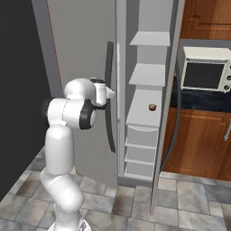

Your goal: Pick up the frozen steak from the freezer, place it on any shelf in the fridge, and close the fridge and freezer doors when done.

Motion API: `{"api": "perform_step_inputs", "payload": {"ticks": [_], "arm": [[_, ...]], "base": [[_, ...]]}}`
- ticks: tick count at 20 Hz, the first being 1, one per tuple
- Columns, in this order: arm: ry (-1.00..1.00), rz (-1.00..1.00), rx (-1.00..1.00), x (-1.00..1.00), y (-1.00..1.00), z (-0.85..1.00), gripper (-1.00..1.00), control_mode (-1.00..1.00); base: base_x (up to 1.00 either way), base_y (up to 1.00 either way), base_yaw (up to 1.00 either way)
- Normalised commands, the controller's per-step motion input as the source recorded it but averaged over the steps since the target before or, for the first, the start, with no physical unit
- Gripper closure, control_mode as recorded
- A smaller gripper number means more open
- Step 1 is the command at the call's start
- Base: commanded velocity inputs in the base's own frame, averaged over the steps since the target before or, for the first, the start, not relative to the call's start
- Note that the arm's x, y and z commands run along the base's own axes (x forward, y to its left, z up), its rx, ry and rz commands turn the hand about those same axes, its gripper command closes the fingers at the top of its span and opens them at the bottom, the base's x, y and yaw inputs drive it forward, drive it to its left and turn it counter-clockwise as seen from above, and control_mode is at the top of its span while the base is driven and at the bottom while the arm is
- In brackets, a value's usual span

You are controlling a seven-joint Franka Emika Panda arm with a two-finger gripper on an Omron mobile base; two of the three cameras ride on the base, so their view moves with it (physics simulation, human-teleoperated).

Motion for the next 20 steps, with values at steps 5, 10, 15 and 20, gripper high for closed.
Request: {"api": "perform_step_inputs", "payload": {"ticks": [5, 10, 15, 20], "arm": [[0.0, 0.0, 0.0, 0.48, 0.0, 0.0, -1.0, -1.0], [0.0, 0.0, 0.0, 0.43, 0.0, 0.0, -1.0, -1.0], [0.0, 0.0, 0.0, 0.32, 0.0, 0.0, -1.0, -1.0], [0.0, 0.0, 0.0, 0.32, 0.0, 0.0, -1.0, -1.0]], "base": [[0.0, 0.0, 0.0], [0.0, 0.0, 0.0], [0.0, 0.0, 0.0], [0.0, 0.0, 0.0]]}}
